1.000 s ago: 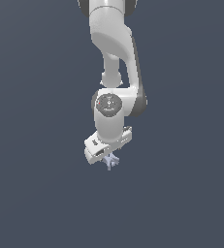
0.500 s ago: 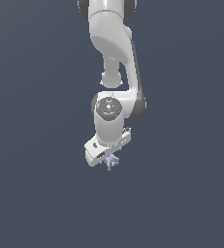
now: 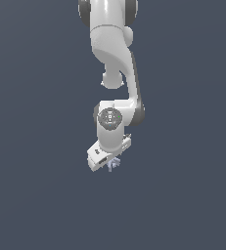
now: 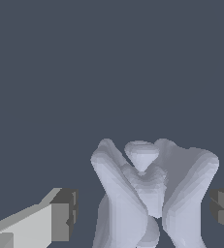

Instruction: Pick up the object and move it to a goal position.

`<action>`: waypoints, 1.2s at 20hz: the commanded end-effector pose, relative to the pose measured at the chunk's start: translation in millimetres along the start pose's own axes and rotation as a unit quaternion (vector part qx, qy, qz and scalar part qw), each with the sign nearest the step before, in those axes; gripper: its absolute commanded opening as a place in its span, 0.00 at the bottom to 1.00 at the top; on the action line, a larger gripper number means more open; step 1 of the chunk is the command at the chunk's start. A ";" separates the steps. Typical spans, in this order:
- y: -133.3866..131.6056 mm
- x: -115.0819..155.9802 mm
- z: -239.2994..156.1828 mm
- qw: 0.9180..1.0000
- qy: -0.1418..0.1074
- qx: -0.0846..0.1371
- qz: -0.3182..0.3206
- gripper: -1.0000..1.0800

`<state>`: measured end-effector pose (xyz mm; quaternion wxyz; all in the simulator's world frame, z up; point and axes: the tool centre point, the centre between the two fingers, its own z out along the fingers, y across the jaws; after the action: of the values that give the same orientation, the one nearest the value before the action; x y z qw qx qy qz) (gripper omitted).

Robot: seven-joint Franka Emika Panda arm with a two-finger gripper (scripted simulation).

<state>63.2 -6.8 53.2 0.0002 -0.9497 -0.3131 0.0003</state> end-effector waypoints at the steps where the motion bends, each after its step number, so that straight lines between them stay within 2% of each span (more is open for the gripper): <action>1: -0.1 0.1 9.6 1.000 0.000 0.000 -0.001 0.96; 6: 0.9 1.1 12.6 1.000 0.000 0.000 -0.001 0.96; 7: 0.9 1.1 12.6 1.000 0.000 0.000 -0.001 0.00; 24: -3.4 -3.5 9.1 1.000 0.000 0.000 -0.001 0.00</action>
<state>60.3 -6.4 42.6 0.0001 -0.9496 -0.3136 0.0003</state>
